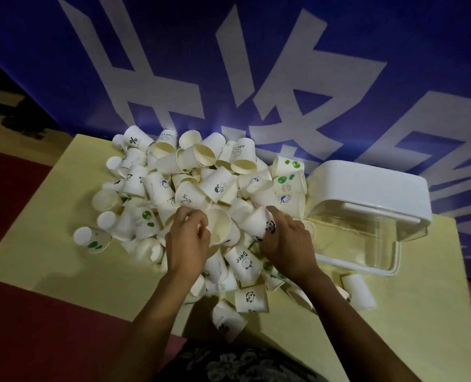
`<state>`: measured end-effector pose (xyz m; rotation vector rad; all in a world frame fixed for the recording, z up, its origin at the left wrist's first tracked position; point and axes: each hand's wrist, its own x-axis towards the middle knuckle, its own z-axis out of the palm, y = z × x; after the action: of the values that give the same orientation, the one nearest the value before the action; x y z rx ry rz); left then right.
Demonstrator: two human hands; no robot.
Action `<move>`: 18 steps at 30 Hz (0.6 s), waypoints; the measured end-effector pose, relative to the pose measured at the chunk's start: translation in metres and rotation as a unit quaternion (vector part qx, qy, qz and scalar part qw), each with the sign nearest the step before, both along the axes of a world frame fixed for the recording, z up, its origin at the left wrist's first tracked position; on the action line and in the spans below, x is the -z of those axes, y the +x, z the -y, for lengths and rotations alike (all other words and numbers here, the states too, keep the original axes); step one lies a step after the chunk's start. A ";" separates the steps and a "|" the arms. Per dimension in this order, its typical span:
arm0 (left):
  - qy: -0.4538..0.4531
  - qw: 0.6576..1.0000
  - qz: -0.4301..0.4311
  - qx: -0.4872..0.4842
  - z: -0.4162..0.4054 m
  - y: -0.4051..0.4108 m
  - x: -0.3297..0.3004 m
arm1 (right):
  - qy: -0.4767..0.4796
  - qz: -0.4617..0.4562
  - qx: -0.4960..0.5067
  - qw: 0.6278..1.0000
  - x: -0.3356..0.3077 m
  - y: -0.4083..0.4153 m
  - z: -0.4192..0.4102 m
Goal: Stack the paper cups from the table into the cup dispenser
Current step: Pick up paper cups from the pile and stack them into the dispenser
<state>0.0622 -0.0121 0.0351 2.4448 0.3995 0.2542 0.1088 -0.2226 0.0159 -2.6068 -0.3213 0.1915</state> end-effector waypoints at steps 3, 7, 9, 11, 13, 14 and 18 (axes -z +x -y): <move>-0.056 0.998 0.026 0.011 0.003 -0.001 -0.005 | 0.278 -0.147 0.049 0.948 -0.021 -0.022 0.000; -0.099 0.989 0.060 0.089 0.006 0.005 -0.012 | 0.336 -0.139 0.072 0.929 -0.034 -0.042 -0.003; -0.109 0.984 0.065 0.124 0.009 0.009 -0.016 | 0.347 -0.113 0.098 0.926 -0.033 -0.049 0.000; -0.099 0.979 0.072 0.164 0.013 0.014 -0.019 | 0.355 -0.088 0.121 0.923 -0.030 -0.054 0.006; -0.084 0.974 0.071 0.196 0.019 0.019 -0.020 | 0.323 -0.032 0.134 0.936 -0.029 -0.060 0.011; -0.081 0.973 0.065 0.208 0.024 0.021 -0.020 | 0.300 -0.002 0.136 0.944 -0.029 -0.063 0.015; -0.101 0.960 0.024 0.260 0.052 0.025 -0.019 | 0.177 0.088 0.172 0.965 -0.023 -0.075 0.039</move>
<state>0.0873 -0.0636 0.0543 2.2411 -0.2336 0.0430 0.0339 -0.2619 0.0389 -2.2786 0.0417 -0.2024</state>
